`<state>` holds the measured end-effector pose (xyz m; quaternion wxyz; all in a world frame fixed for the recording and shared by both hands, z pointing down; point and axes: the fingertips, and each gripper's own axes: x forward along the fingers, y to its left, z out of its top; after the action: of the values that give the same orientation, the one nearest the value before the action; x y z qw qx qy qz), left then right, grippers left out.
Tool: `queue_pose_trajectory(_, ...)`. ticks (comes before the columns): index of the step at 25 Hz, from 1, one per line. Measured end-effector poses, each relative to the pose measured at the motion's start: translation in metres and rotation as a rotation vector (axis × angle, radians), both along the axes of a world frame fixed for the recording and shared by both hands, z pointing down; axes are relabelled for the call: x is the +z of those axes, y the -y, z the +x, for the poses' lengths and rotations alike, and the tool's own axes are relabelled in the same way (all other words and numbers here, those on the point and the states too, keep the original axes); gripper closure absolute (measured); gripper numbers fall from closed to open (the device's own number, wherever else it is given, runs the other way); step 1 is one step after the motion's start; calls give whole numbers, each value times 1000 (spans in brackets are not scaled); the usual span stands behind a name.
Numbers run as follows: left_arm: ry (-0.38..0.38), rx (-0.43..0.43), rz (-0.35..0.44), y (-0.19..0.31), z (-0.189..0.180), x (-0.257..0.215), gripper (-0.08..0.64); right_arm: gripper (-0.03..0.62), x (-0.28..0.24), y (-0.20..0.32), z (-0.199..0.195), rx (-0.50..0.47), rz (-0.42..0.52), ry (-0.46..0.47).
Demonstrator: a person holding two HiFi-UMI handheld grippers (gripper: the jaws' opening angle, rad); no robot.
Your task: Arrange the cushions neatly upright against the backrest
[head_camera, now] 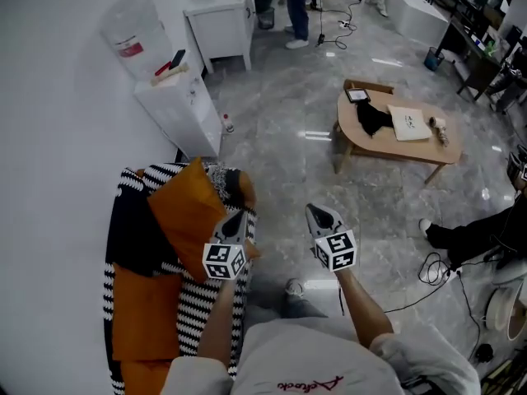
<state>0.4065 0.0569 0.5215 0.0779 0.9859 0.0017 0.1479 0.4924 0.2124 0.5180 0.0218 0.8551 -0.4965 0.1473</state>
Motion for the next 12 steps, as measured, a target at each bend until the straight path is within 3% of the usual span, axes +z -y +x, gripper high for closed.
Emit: queue_pose_trajectory(12, 3, -20, -22, 7, 38, 8, 531, 566, 3, 20, 35, -26, -11, -3)
